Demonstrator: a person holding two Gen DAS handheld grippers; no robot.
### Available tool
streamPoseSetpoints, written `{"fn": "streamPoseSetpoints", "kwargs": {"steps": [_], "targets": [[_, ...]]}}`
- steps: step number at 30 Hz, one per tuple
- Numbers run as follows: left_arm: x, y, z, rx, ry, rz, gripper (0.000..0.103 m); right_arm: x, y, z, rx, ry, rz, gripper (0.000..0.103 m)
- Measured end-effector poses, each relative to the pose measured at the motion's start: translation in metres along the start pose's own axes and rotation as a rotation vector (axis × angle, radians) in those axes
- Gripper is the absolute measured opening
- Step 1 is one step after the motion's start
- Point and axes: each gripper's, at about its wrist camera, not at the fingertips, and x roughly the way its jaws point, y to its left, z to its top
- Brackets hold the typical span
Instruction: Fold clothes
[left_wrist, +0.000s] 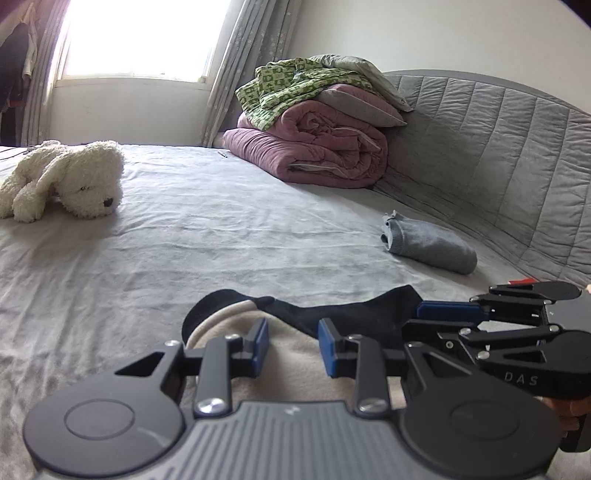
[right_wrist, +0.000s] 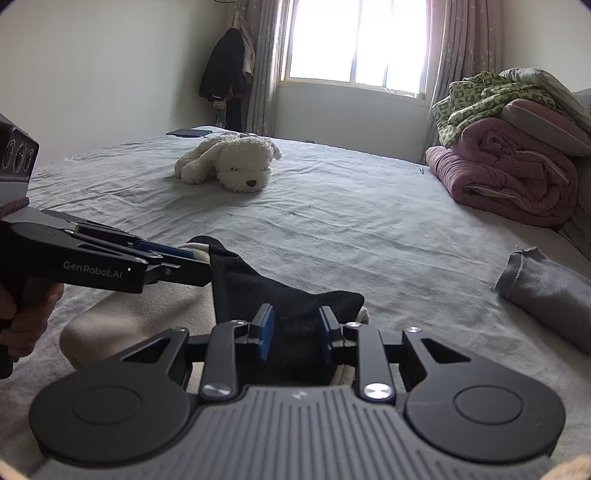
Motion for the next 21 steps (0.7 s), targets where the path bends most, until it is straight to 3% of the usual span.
{"fn": "streamPoseSetpoints", "kwargs": {"steps": [5, 7, 12, 17, 21], "targets": [[0.000, 0.019, 0.002, -0.038, 0.011, 0.070, 0.031, 0.006, -0.019, -0.001, 0.090, 0.023, 0.010, 0.024], [-0.005, 0.021, 0.008, -0.063, -0.001, 0.086, 0.030, 0.003, -0.026, 0.002, 0.151, 0.016, 0.020, 0.018], [-0.021, 0.013, 0.016, -0.091, -0.034, 0.025, 0.031, -0.016, -0.029, 0.014, 0.218, -0.037, 0.048, 0.027], [-0.030, -0.014, 0.005, 0.008, -0.012, -0.041, 0.031, -0.029, -0.012, 0.008, 0.125, -0.023, 0.093, 0.028], [-0.036, -0.026, -0.018, 0.104, 0.034, -0.041, 0.031, -0.033, -0.015, -0.017, 0.072, 0.039, 0.063, 0.026]]}}
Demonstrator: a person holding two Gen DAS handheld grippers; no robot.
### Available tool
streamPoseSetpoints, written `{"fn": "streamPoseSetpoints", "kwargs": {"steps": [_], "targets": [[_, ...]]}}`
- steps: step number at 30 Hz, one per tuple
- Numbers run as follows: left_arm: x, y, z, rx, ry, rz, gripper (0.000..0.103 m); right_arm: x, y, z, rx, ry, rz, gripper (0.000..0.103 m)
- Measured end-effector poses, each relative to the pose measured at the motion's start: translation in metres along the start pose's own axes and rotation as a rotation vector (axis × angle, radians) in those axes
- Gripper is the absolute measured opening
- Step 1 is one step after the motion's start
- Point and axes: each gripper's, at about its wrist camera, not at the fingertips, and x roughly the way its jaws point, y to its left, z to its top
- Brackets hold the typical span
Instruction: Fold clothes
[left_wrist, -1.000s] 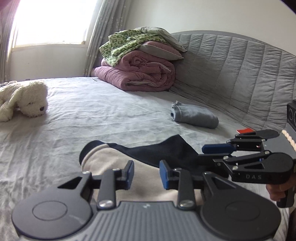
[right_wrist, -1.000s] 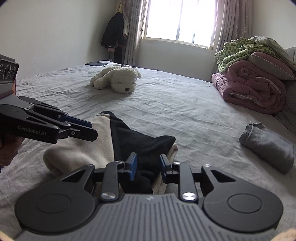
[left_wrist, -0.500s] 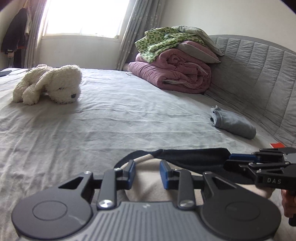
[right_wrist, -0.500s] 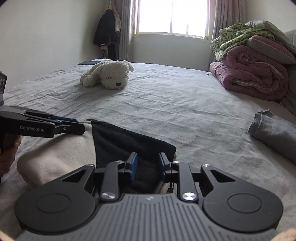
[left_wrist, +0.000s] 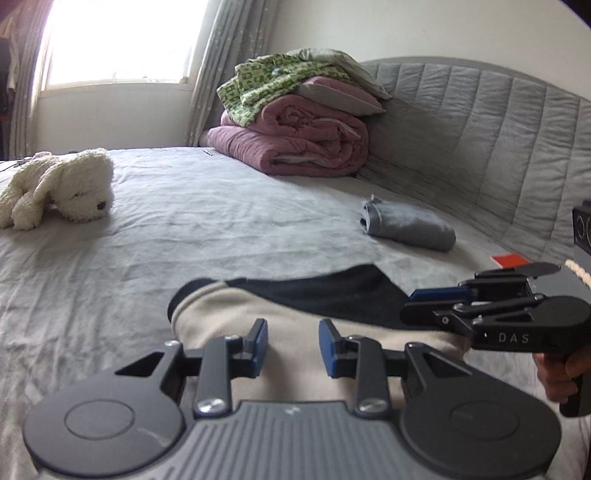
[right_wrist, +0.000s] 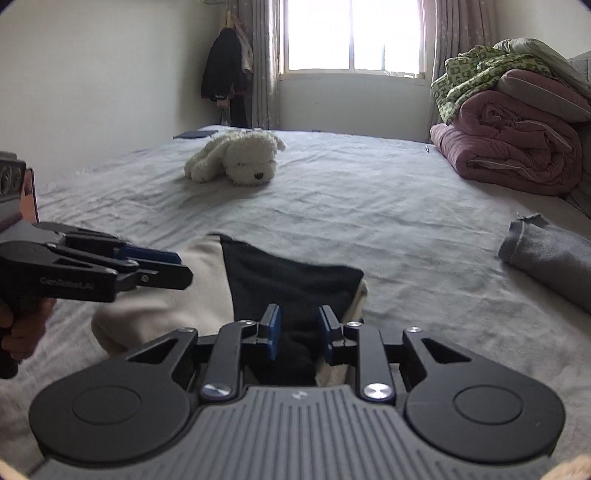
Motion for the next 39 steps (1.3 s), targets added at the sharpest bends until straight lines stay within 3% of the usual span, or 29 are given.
{"fn": "streamPoseSetpoints", "kwargs": {"steps": [1, 4, 10, 13, 20, 25, 29, 34, 37, 39], "targets": [[-0.003, -0.003, -0.005, 0.027, -0.002, 0.004, 0.031, -0.002, -0.005, -0.006, 0.008, 0.006, -0.003, 0.036], [-0.014, -0.008, -0.009, 0.068, -0.005, 0.012, 0.031, -0.013, -0.016, -0.010, 0.073, 0.000, 0.006, 0.037], [-0.034, 0.001, -0.013, 0.055, 0.005, 0.014, 0.036, -0.026, -0.017, -0.007, 0.070, 0.004, -0.044, 0.036], [-0.044, 0.010, -0.014, 0.003, 0.003, 0.013, 0.037, -0.027, -0.025, -0.005, 0.116, 0.000, -0.051, 0.036], [-0.048, 0.014, -0.006, -0.069, -0.026, -0.003, 0.037, -0.028, -0.006, 0.015, 0.159, -0.060, 0.059, 0.036], [-0.038, 0.009, -0.013, -0.036, 0.022, -0.014, 0.038, -0.014, 0.004, 0.013, 0.104, -0.012, 0.055, 0.036], [-0.041, 0.014, -0.015, -0.048, 0.038, -0.030, 0.042, -0.007, -0.014, 0.001, 0.156, 0.038, 0.045, 0.036], [-0.044, 0.025, -0.015, -0.109, 0.068, -0.062, 0.045, -0.014, -0.023, 0.004, 0.222, 0.055, 0.090, 0.037], [-0.042, 0.038, -0.012, -0.213, 0.122, -0.110, 0.049, -0.016, -0.031, 0.008, 0.302, 0.081, 0.140, 0.046], [-0.038, 0.050, -0.010, -0.322, 0.169, -0.166, 0.057, -0.015, -0.041, 0.010, 0.402, 0.098, 0.188, 0.055]]}}
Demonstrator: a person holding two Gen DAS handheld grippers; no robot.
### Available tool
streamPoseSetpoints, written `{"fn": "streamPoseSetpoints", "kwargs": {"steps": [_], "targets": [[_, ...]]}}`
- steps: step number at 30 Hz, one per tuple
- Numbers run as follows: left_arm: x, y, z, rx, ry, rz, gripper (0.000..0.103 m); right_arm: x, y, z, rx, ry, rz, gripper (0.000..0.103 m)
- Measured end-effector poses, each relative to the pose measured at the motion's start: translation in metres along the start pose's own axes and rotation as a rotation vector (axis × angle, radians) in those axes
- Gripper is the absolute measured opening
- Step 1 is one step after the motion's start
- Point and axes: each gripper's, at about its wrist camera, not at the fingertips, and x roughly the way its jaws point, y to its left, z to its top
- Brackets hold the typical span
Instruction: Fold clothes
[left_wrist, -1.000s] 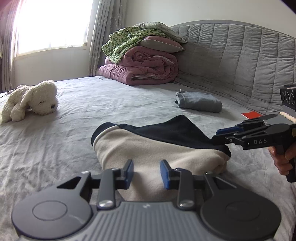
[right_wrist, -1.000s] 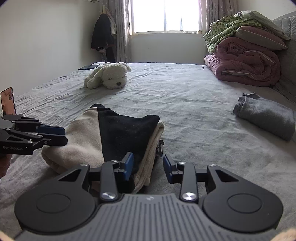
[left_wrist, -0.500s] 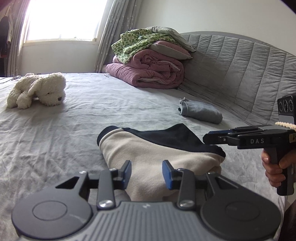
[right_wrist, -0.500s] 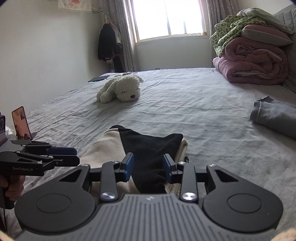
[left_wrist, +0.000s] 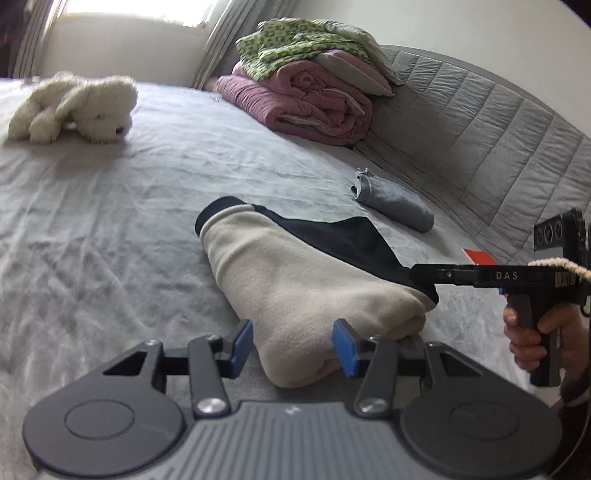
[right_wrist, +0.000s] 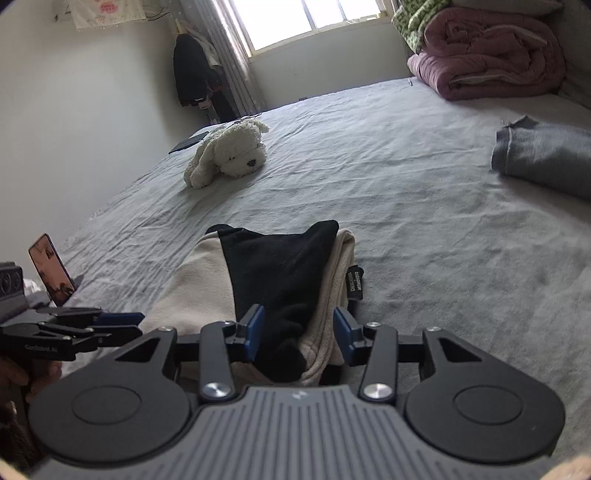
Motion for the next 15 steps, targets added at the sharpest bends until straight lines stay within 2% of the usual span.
{"fn": "streamPoseSetpoints", "kwargs": {"steps": [2, 4, 5, 7, 9, 12, 15], "targets": [[0.002, 0.011, 0.004, -0.111, 0.032, -0.062, 0.060, 0.002, -0.010, 0.004, 0.112, 0.025, 0.059, 0.066], [0.006, 0.022, 0.006, -0.213, 0.059, -0.107, 0.064, 0.007, -0.021, 0.006, 0.222, 0.055, 0.095, 0.070], [0.008, 0.028, 0.007, -0.264, 0.080, -0.130, 0.069, 0.011, -0.027, 0.005, 0.282, 0.072, 0.097, 0.071], [0.014, 0.040, 0.008, -0.373, 0.117, -0.165, 0.071, 0.020, -0.038, 0.004, 0.404, 0.106, 0.096, 0.071], [0.019, 0.048, 0.007, -0.451, 0.135, -0.180, 0.079, 0.027, -0.049, 0.003, 0.488, 0.139, 0.097, 0.071], [0.028, 0.055, 0.004, -0.535, 0.162, -0.201, 0.083, 0.036, -0.062, 0.001, 0.595, 0.184, 0.109, 0.073], [0.037, 0.054, 0.003, -0.562, 0.162, -0.195, 0.084, 0.038, -0.066, 0.002, 0.625, 0.197, 0.121, 0.075]]}}
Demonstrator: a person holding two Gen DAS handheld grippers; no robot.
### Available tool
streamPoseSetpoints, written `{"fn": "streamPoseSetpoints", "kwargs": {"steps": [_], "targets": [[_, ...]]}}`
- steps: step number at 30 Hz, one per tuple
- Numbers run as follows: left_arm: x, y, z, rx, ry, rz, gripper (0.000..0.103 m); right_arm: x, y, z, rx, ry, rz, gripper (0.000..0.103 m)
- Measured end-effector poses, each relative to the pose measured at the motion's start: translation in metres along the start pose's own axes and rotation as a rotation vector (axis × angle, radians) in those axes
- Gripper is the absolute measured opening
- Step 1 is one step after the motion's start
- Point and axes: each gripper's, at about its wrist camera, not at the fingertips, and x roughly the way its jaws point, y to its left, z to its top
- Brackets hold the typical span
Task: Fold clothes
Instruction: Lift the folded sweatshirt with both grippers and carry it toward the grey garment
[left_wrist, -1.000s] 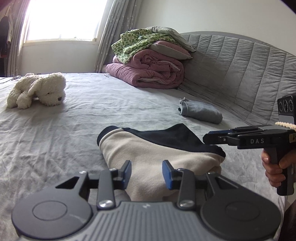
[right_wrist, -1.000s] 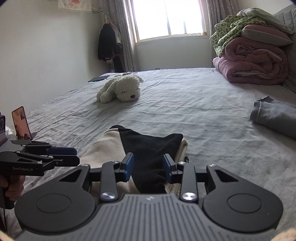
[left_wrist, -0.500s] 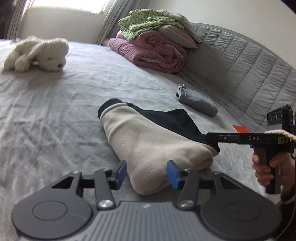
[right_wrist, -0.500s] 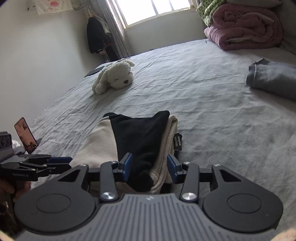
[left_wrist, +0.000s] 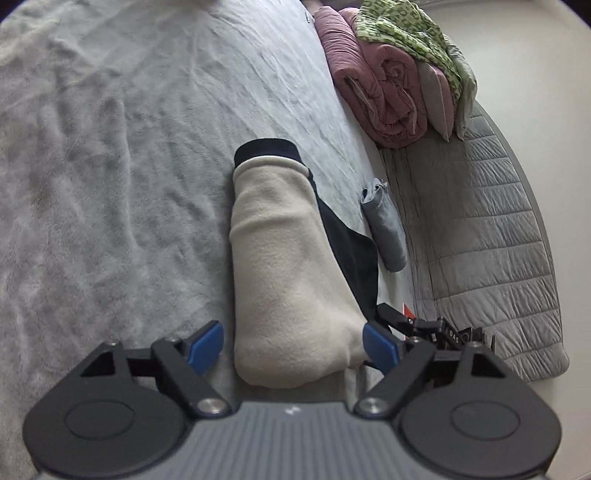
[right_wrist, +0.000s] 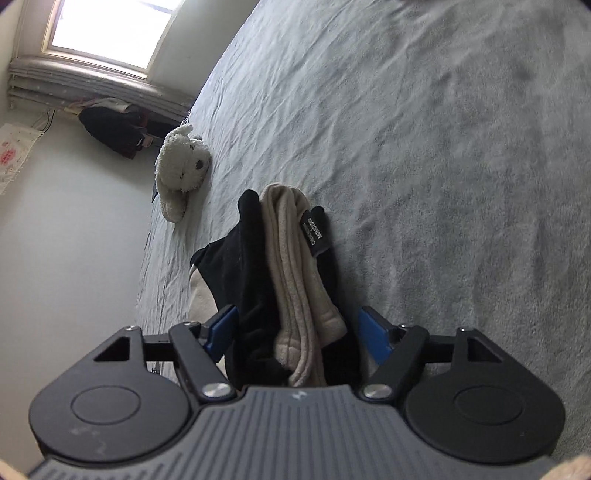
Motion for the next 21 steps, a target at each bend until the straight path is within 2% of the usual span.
{"fn": "streamPoseSetpoints", "kwargs": {"steps": [7, 12, 14, 21], "targets": [[0.017, -0.007, 0.007, 0.003, -0.006, 0.004, 0.083, 0.005, 0.006, 0.006, 0.008, 0.015, -0.002, 0.075], [0.023, -0.007, 0.012, 0.020, -0.023, 0.012, 0.081, 0.010, 0.007, 0.009, 0.041, 0.012, 0.018, 0.081], [0.024, -0.008, 0.012, 0.026, -0.029, 0.016, 0.081, 0.013, 0.009, 0.009, 0.028, 0.014, 0.015, 0.085], [0.028, -0.011, 0.015, 0.037, -0.049, 0.031, 0.076, 0.024, 0.019, 0.005, -0.031, -0.002, -0.012, 0.086]]}}
